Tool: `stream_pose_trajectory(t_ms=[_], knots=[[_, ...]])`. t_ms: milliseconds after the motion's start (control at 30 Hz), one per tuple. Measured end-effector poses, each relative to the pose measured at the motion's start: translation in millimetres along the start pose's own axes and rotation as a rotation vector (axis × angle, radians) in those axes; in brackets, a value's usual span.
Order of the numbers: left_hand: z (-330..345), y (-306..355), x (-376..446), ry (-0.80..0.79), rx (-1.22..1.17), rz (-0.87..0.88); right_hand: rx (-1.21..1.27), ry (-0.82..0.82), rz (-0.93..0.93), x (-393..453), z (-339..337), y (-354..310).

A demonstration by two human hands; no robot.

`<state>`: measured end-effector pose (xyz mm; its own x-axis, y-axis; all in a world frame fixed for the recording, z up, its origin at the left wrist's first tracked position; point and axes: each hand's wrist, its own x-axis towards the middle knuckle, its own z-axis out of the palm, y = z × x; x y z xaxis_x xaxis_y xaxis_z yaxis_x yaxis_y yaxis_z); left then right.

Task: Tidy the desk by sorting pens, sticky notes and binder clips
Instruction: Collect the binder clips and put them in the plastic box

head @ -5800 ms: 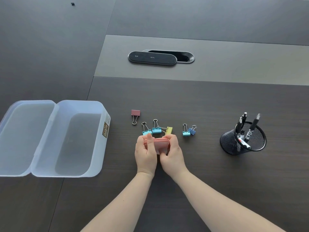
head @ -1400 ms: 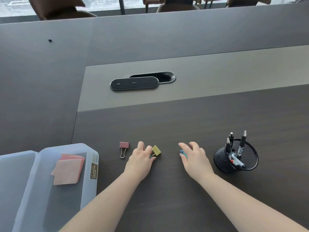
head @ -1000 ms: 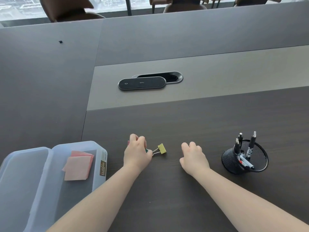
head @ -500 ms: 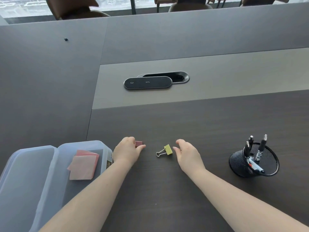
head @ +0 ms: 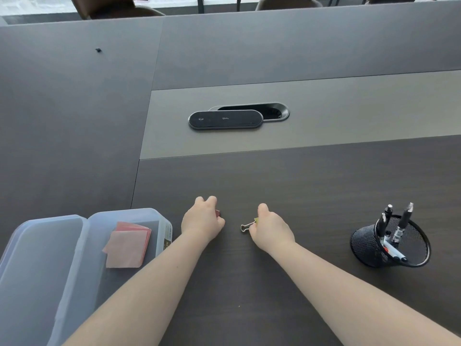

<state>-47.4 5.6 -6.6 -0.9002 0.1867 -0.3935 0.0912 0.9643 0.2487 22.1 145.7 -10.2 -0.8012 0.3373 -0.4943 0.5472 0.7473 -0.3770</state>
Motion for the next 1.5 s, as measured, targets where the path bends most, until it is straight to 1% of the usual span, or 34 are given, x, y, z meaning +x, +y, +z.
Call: stream_pose_trajectory(t_ms=[100,200,333,400,567,667,767,867,967,1067,1233,1400,1500], knots=[[-4.7,2.8,0.7,-0.016,-0.120,-0.052,0.034,0.010,0.026,-1.4,-2.3,-0.9],[-17.6,5.9,-0.5,-0.043,-0.299,-0.087,0.153,0.028,0.009,-7.2,-9.4,-0.7],[-53.2,6.9,-7.6,-0.054,-0.691,-0.126,0.317,0.015,-0.066,-18.4,-25.3,-17.7],[-79.1,2.0,-12.5,-0.038,-0.784,-0.139,0.382,0.002,-0.123,-24.2,-34.4,-38.9],[-144.2,-44.5,-39.4,0.029,-0.758,-0.194,0.409,-0.077,-0.366,-52.0,-49.2,-113.2],[-162.7,-88.1,-70.3,0.038,-0.716,-0.286,0.287,-0.203,-0.545,-79.2,-42.0,-154.2],[-154.5,-128.3,-102.6,-0.036,-0.681,-0.398,0.061,-0.348,-0.689,-104.8,-20.4,-178.9],[-128.5,-156.4,-123.4,-0.126,-0.644,-0.484,-0.139,-0.392,-0.771,-119.0,8.6,-192.4],[-102.3,-168.2,-133.5,-0.182,-0.651,-0.534,-0.332,-0.465,-0.841,-124.8,33.7,-199.9],[-83.7,-170.8,-139.0,-0.205,-0.610,-0.540,-0.459,-0.508,-0.875,-124.1,47.3,-196.9],[-69.0,-169.7,-140.4,-0.217,-0.574,-0.516,-0.507,-0.530,-0.849,-116.4,55.0,-190.3],[-68.7,-168.0,-135.9,-0.209,-0.618,-0.548,-0.454,-0.522,-0.852,-112.9,58.4,-187.3],[-73.5,-170.9,-132.5,-0.186,-0.580,-0.564,-0.416,-0.472,-0.845,-109.7,52.8,-187.0]])
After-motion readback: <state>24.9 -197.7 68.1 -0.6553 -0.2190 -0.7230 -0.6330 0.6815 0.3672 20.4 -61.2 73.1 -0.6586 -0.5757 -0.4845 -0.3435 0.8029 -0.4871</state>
